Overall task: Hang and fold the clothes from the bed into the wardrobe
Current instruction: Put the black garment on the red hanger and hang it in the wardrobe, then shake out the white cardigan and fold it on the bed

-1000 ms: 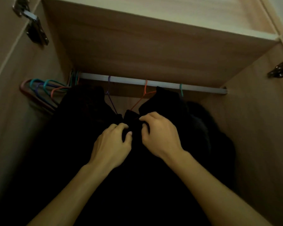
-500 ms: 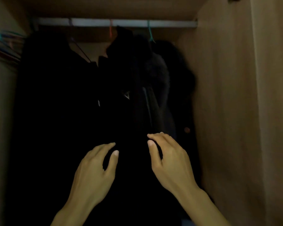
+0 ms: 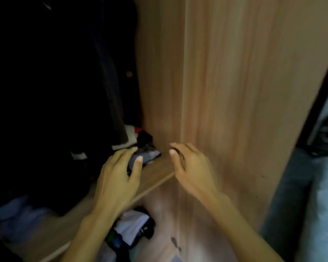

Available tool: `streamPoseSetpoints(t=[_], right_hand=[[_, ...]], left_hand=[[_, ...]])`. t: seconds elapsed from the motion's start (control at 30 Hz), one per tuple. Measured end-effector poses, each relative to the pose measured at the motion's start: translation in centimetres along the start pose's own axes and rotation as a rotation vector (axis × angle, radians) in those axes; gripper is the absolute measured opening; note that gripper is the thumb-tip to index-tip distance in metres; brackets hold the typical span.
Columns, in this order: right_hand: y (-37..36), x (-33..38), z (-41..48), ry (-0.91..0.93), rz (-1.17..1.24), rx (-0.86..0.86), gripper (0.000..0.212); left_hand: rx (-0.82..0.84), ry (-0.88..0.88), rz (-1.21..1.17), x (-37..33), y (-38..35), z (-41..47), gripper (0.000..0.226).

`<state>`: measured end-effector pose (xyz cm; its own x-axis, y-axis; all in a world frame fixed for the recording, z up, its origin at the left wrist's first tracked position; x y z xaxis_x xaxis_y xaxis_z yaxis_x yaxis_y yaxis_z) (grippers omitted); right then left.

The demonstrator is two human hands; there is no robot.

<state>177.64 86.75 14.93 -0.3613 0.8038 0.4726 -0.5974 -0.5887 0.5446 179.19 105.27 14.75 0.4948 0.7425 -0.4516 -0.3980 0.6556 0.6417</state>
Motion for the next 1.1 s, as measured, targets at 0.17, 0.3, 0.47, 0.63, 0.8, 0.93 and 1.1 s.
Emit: streamPoseSetpoints(t=[0.17,0.3,0.47,0.63,0.8,0.93,1.1], right_hand=[[6.7,-3.9,-8.2,-0.166,-0.169,0.013,0.037],[13.3,-7.0,-14.6,-0.317,-0.264,-0.016,0.028],[23.5,-10.5,-22.9,-0.521,-0.372,-0.141,0.034],[32.9,-12.5,-30.9,-0.653,-0.468,-0.221,0.029],[42.6,-14.1,-38.7,-0.748,-0.498,-0.290,0.029],[51.0,-16.0,-45.0,-0.795,-0.541,-0.302,0.030],[61.2,-18.7,-51.8,-0.836,-0.584,-0.317,0.029]], left_hand=[[0.146,-0.062,-0.169,-5.0,-5.8,-5.0,0.055],[0.288,-0.168,-0.283,-12.1,-10.2,-8.7,0.061],[0.450,-0.299,-0.398,-21.9,-14.3,-13.3,0.053],[0.561,-0.427,-0.478,-32.0,-17.8,-18.8,0.061],[0.652,-0.499,-0.581,-42.9,-20.5,-25.7,0.057],[0.687,-0.529,-0.601,-51.7,-22.4,-32.0,0.052],[0.738,-0.597,-0.607,-62.5,-24.9,-38.9,0.062]])
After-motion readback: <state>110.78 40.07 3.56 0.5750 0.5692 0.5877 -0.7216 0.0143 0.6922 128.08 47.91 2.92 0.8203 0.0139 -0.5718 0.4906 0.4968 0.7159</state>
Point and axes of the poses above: each hand's wrist, its own z-axis towards the middle knuckle, its own y-axis out of the back of the hand, x = y × z, the point moved 8 cm from there along z, towards the middle knuckle, and after that the axes turned 2 degrees about z, right-handed, at the moved point
